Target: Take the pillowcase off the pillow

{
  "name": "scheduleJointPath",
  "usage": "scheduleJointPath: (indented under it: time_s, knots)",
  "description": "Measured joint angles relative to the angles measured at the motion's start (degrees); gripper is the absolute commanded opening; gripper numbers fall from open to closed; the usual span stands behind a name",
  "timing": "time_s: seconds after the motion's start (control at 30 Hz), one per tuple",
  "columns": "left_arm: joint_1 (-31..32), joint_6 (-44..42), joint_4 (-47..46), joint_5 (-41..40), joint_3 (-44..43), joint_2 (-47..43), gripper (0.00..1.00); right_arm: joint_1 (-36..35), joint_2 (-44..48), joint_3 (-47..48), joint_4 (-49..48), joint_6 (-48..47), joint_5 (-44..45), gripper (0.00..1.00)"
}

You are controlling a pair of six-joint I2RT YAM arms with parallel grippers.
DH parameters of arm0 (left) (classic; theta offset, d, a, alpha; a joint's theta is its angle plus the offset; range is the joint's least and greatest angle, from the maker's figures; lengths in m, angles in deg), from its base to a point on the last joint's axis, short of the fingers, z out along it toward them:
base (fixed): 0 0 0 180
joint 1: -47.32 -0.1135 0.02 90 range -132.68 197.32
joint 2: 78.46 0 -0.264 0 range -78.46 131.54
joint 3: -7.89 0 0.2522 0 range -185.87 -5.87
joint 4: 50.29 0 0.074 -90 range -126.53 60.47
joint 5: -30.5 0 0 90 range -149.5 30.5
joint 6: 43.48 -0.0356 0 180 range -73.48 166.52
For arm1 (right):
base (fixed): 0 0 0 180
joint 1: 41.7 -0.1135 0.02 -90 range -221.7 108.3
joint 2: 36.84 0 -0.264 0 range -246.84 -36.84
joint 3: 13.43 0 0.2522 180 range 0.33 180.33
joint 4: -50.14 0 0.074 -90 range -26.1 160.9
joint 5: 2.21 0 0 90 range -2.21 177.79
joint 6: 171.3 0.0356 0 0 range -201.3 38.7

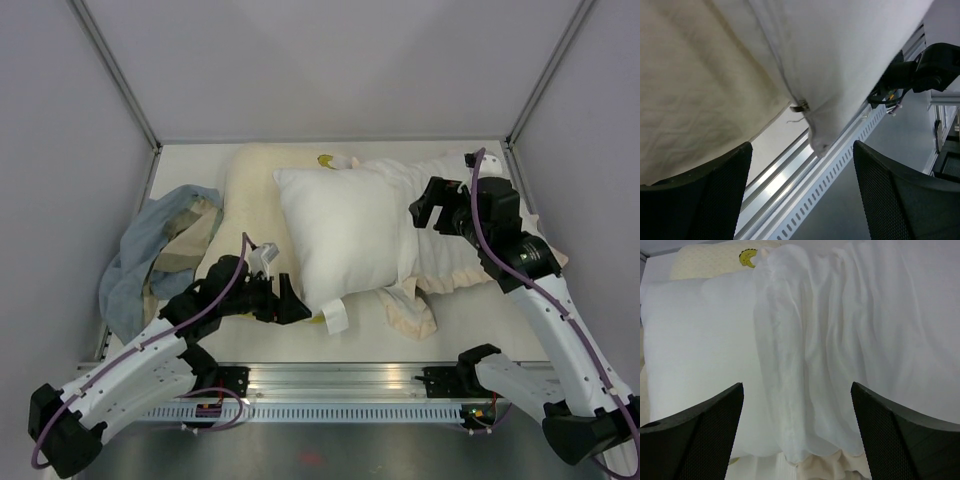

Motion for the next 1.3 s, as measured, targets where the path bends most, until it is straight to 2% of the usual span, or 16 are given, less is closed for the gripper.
scheduleJointPath:
  time_s: [0.23, 0.5, 0.57, 0.6, 0.63, 0.73, 0.83, 1.0, 1.17, 1.23, 1.3]
  knots:
    - [5.55, 0.42, -5.40, -4.74, -2.29, 3.17, 0.88, -0.02, 0.52, -4.74, 0.17, 1.03, -5.99, 0.93]
    - [8.79, 0.35, -10.01, -8.92, -3.02, 9.05, 0.88, -0.04, 2.93, -5.25, 1.92, 1.16, -7.56, 0.93]
    - [8.87, 0.26, -10.47, -9.88, -3.48, 11.54, 0.83, -0.04, 3.72, -5.25, 2.12, 1.18, -7.82, 0.92]
    - [8.87, 0.20, -10.56, -10.32, -3.89, 12.83, 0.76, -0.04, 3.98, -5.25, 2.23, 1.20, -8.09, 0.92]
    - [8.87, 0.02, -10.62, -10.80, -4.48, 14.08, 0.51, -0.04, 4.13, -5.25, 2.32, 1.22, -8.50, 0.92]
    - [8.87, -0.96, -10.40, -12.22, -7.48, 17.22, 0.02, -0.04, 4.42, -5.53, 2.64, 1.22, -9.27, 0.90]
    - [8.90, -2.78, -8.63, -14.45, -12.68, 18.95, 0.02, -0.04, 5.27, -7.50, 3.04, 1.25, -9.97, 0.88]
    - [8.90, -4.85, -6.54, -17.75, -22.03, 19.80, 0.02, -0.04, 6.58, -11.63, 4.52, 1.49, -11.85, 0.77]
    - [8.92, -5.97, -5.66, -18.03, -26.25, 21.42, 0.02, -0.04, 7.78, -15.85, 3.85, 2.73, -14.93, 0.73]
    - [8.92, -6.05, -5.25, -17.73, -26.27, 21.64, 0.02, -0.04, 7.34, -17.07, 2.49, 3.43, -15.52, 0.68]
    - [8.92, -6.08, -4.66, -17.27, -26.27, 21.66, 0.02, -0.04, 6.05, -17.88, 0.66, 4.28, -15.89, 0.58]
